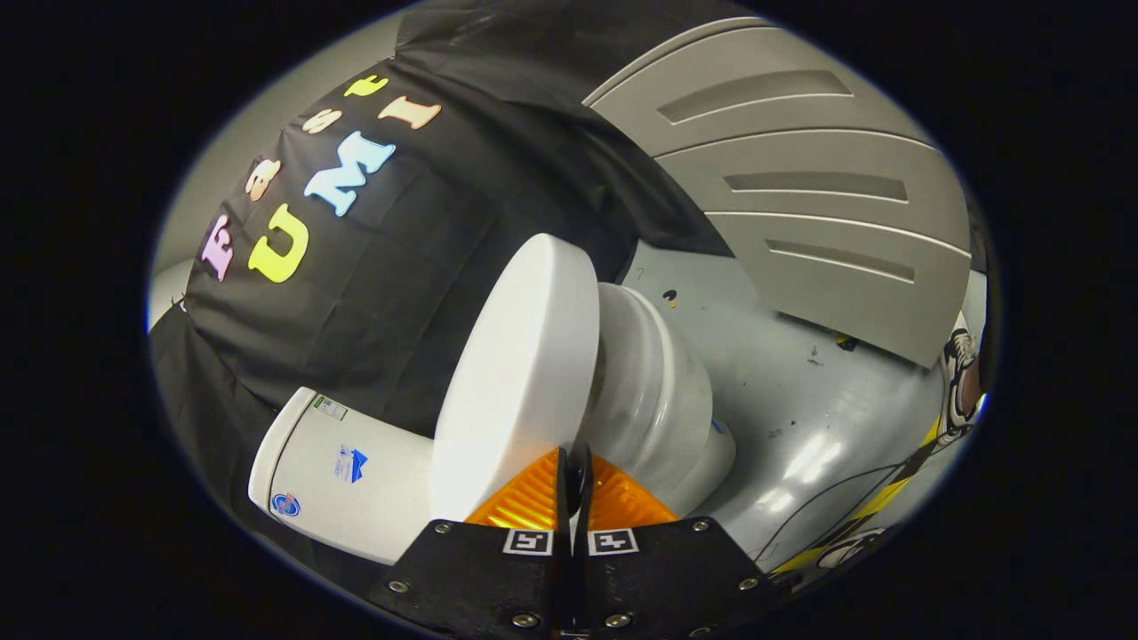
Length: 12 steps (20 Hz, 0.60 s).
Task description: Open the toilet lid.
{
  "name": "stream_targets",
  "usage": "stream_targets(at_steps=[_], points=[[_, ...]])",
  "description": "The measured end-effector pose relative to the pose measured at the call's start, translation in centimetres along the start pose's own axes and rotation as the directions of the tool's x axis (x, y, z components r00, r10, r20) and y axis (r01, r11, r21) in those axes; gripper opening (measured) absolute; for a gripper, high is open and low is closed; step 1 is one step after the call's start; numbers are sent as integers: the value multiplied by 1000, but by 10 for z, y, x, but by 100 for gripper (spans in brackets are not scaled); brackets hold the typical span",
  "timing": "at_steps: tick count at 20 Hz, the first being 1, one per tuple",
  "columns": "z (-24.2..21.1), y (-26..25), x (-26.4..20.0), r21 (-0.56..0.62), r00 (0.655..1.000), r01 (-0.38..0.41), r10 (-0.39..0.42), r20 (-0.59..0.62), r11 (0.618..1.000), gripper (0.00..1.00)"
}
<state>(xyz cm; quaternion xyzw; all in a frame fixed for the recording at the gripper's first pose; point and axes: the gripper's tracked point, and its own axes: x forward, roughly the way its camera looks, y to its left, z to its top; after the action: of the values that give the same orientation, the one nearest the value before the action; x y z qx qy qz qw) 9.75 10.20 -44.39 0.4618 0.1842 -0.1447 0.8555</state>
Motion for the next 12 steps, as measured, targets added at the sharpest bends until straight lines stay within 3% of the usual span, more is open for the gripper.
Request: stream_targets(at_steps=[8, 12], points=[[19, 34, -16, -213, 998, 8, 6, 65, 977, 0], [28, 61, -26, -335, 993, -3, 44, 112, 942, 0]])
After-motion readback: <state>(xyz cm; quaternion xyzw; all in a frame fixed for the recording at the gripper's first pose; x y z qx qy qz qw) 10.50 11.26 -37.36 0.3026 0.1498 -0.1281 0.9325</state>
